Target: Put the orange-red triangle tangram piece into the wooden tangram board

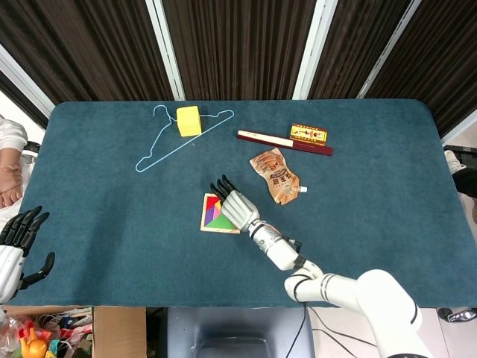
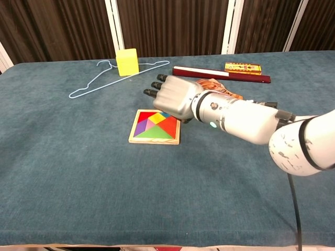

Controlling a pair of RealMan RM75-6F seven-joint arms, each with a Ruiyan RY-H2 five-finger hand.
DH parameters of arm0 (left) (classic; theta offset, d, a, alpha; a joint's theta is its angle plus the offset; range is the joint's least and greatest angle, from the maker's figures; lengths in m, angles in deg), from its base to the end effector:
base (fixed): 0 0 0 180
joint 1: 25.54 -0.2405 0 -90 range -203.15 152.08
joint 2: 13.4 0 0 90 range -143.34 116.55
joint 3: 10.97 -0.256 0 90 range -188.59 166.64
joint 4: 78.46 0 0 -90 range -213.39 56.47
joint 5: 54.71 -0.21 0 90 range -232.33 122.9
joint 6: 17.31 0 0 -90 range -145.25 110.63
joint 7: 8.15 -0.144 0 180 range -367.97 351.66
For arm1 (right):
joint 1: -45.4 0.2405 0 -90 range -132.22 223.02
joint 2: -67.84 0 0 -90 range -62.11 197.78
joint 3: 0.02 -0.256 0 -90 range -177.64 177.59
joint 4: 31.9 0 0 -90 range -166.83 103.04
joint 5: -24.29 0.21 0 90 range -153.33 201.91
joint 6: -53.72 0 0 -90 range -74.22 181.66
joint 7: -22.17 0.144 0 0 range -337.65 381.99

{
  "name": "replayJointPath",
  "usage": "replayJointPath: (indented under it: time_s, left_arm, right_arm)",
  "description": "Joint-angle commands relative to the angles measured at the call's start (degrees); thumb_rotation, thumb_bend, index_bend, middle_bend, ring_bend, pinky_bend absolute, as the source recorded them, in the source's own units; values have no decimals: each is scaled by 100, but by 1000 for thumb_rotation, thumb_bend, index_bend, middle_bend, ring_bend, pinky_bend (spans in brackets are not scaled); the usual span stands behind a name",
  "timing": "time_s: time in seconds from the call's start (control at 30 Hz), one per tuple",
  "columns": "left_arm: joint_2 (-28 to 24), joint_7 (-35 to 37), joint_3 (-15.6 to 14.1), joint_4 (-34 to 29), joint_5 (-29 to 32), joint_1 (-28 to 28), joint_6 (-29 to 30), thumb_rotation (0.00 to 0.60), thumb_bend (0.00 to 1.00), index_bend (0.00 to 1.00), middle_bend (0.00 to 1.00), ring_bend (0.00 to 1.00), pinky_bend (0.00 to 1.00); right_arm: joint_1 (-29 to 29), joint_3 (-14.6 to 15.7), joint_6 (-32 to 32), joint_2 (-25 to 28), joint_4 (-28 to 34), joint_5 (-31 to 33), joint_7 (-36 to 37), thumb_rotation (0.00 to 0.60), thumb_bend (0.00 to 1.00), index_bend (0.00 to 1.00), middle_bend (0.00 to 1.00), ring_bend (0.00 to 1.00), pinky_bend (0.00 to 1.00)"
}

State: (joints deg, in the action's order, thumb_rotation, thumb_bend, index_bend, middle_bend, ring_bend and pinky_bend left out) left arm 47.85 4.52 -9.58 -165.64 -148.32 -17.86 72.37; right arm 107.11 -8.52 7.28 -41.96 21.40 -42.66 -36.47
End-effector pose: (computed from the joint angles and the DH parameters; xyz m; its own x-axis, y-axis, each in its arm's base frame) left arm -0.3026 0.1909 0.1824 0.3211 -0.0480 0.9458 0.9267 -0.1899 -0.3243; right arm -0.0652 -0.3913 -0.1146 0.9181 0.2935 0.2665 -0.0684 -0.5449 0.8357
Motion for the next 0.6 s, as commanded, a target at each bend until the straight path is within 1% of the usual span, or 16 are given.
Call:
replayJointPath:
  time_s: [0.03,0.1,0.13,0.2,0.23,0.27,0.3,0.33,0.37,0.4,0.43,0.47,0.5,0.6]
  left_arm:
    - [-2,15,2,8,3,-5,12,600,481,0,0,0,91]
    - [-6,51,1,24,-5,-19,45,600,480,0,0,0,91]
    - [-8,64,2,32,-4,-28,62,600,479,0,0,0,91]
    - [-8,92,1,51,-6,-46,96,600,480,0,0,0,90]
    - [-6,99,-1,57,-8,-53,106,600,479,0,0,0,90]
    - [-3,98,-4,63,-9,-60,115,600,479,0,0,0,89]
    - [-18,84,-11,51,-16,-65,117,600,479,0,0,0,89]
    - [-18,57,-14,40,-14,-68,112,600,476,0,0,0,88]
    - [-16,20,-16,26,-7,-70,104,600,473,0,0,0,87]
    - [-1,-49,-25,14,4,-79,92,600,471,0,0,0,87]
    - [17,-124,-25,8,17,-81,79,600,468,0,0,0,86]
    - [37,-213,-24,-6,37,-79,53,600,468,0,0,0,86]
    - [51,-333,-24,-43,75,-72,0,600,469,0,0,0,86]
    - [63,-680,-67,-193,164,-78,-148,600,471,0,0,0,85]
  right_arm:
    - [-109,-54,-390,121,237,-152,170,600,735,385,26,0,0]
    - [-320,-64,-805,378,676,-311,451,600,724,308,12,0,0]
    - [-463,-45,-1035,545,946,-384,557,600,687,250,3,0,0]
    - [-924,67,-1642,1077,1791,-523,760,600,570,167,0,0,0]
    - [-1178,143,-1944,1349,2218,-571,845,600,491,121,0,0,0]
    - [-1452,242,-2250,1642,2658,-617,940,600,439,88,0,0,0]
    - [-1848,408,-2648,2061,3240,-652,1080,600,372,44,0,0,0]
    - [-2162,553,-2932,2386,3666,-633,1173,600,318,14,0,0,0]
    - [-2474,707,-3193,2718,4075,-589,1269,600,274,1,0,0,0]
    - [-2879,894,-3528,3126,4565,-505,1469,600,251,0,0,0,0]
    - [-3160,1018,-3755,3377,4837,-465,1688,600,224,0,0,0,0]
    - [-3413,1144,-3947,3590,5005,-478,1951,600,207,0,0,0,0]
    - [-3716,1294,-4193,3810,5047,-579,2342,600,201,0,0,0,0]
    - [-4279,1479,-4686,4000,4681,-847,3217,600,189,0,0,0,0]
